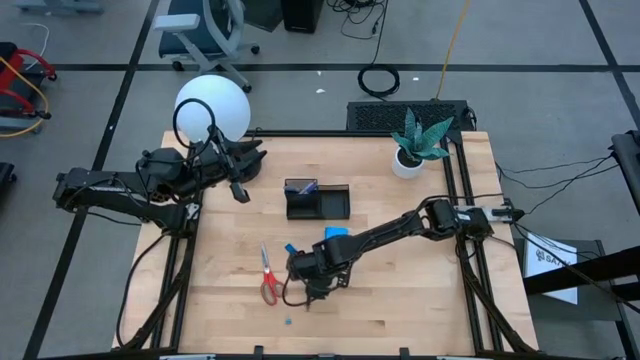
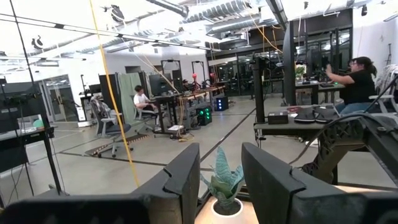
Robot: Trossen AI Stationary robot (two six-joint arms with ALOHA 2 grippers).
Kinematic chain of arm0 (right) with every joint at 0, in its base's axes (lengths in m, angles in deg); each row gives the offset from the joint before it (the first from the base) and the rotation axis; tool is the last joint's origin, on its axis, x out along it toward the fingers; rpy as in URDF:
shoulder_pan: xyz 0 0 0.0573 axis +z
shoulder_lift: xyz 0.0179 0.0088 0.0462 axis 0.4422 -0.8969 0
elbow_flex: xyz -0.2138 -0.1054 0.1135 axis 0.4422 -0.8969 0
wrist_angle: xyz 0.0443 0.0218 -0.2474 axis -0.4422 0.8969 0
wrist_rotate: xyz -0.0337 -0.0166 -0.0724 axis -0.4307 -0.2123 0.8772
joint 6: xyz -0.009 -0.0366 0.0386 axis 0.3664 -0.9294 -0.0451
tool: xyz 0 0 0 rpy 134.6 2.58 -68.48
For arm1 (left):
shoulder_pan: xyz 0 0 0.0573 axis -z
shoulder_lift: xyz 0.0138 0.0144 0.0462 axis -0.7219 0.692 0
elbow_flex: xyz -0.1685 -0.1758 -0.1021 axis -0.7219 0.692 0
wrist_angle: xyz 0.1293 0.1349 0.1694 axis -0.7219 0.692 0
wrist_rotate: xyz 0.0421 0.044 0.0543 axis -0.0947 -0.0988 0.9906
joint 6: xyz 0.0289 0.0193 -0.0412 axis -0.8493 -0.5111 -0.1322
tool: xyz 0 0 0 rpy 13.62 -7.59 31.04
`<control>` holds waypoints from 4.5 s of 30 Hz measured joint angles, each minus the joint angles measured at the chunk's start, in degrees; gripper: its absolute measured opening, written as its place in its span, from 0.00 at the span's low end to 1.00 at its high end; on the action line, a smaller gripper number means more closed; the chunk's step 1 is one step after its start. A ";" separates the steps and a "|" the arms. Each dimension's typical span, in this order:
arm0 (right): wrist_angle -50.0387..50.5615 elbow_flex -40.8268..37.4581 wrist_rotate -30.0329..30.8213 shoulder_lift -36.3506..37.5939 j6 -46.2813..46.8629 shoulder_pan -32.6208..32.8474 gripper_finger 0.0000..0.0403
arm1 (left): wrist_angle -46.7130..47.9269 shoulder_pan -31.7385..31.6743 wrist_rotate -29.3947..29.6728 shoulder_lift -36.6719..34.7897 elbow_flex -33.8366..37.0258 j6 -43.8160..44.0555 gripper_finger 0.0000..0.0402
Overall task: Pick and place office supplies into organizer
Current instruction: Put the black pen into the black mesh organizer
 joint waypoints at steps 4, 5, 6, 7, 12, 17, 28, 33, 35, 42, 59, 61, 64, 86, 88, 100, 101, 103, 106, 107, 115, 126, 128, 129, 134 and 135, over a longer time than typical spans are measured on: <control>-0.63 0.00 -0.13 0.00 -0.34 -0.34 0.32 | 0.00 0.00 0.00 0.01 0.00 -0.01 0.32; -0.66 0.00 -0.19 0.00 -0.56 -0.30 0.32 | 0.00 -0.02 0.00 -0.01 0.00 -0.01 0.32; -0.67 0.00 -0.19 0.00 -0.67 -0.30 0.32 | 0.00 0.00 0.00 0.01 0.00 -0.01 0.32; -0.75 0.00 -0.23 0.00 -0.78 -0.26 0.32 | 0.00 -0.02 -0.01 0.01 0.00 -0.01 0.32; -1.94 0.00 -0.79 0.00 -1.01 -0.19 0.26 | 0.00 -0.02 0.00 0.01 0.00 -0.01 0.32; -4.23 -0.02 -1.83 0.00 -1.22 -0.17 0.19 | 0.00 0.00 0.00 0.00 0.00 -0.01 0.32; -5.64 -0.09 -1.78 -0.86 -1.67 -0.13 0.20 | 0.01 -0.01 0.00 0.01 0.00 0.00 0.32; -6.40 -0.09 -1.72 -0.90 -0.88 -0.13 0.20 | 0.00 0.00 0.00 0.01 0.00 -0.01 0.32; -6.03 -0.09 -1.68 -0.90 -0.16 -0.13 0.20 | 0.02 -0.02 0.00 -0.01 0.00 -0.01 0.32; -5.30 -0.09 -1.59 -0.92 0.18 0.51 0.20 | 0.02 0.00 0.00 0.01 0.00 -0.01 0.32; -2.86 2.35 -1.61 -0.96 3.13 1.29 0.20 | 0.02 0.00 0.00 -0.01 0.00 -0.01 0.32; -1.59 4.31 -1.62 -0.96 3.15 1.10 0.20 | 0.00 -0.01 0.00 0.00 0.00 -0.01 0.32; 2.56 7.78 -1.63 -0.96 3.47 0.58 0.20 | 0.00 0.00 0.00 -0.01 0.00 -0.01 0.32; 22.51 23.90 -2.83 -14.64 4.37 0.20 0.20 | 0.00 -0.01 -0.04 0.01 0.00 -0.13 0.32; 20.61 23.87 -2.90 -14.53 3.26 0.20 0.20 | 0.02 -0.01 -0.04 0.00 0.00 -0.16 0.32; 18.57 23.85 4.01 -14.21 -1.37 0.55 0.23 | 0.02 -0.02 -0.07 0.01 0.00 -0.10 0.32; 18.53 23.85 4.46 -14.15 -1.37 0.55 0.23 | -0.02 -0.02 -0.07 -0.01 0.00 -0.11 0.32; 18.56 23.85 4.62 -14.12 -1.34 0.80 0.22 | -0.01 -0.02 -0.08 0.01 0.00 -0.15 0.32; 18.61 23.85 4.49 -14.12 -1.39 1.83 0.22 | 0.00 0.00 -0.09 -0.01 0.00 -0.06 0.32; 18.63 23.85 4.47 -14.12 -1.86 2.20 0.22 | 0.00 0.00 -0.09 -0.01 0.00 -0.14 0.32; 16.57 23.85 8.95 -13.36 -11.05 4.89 0.22 | 0.01 0.00 -0.09 0.00 0.00 -0.09 0.32; 7.61 23.85 5.09 -9.24 7.41 3.59 0.17 | 0.00 -0.01 -0.11 0.00 0.00 -0.07 0.32; 5.42 23.85 4.23 -9.01 17.59 3.44 0.16 | 0.00 -0.01 -0.11 0.01 0.00 -0.16 0.32; 5.23 23.85 4.25 -9.01 23.05 3.44 0.15 | 0.00 -0.01 -0.11 0.00 0.00 -0.13 0.32; 6.52 23.85 1.91 -8.98 50.12 3.48 0.13 | 0.00 0.00 -0.11 0.01 0.00 -0.12 0.32; 7.14 23.85 0.67 -8.98 53.79 3.45 0.13 | 0.00 -0.02 -0.11 0.01 0.00 -0.08 0.32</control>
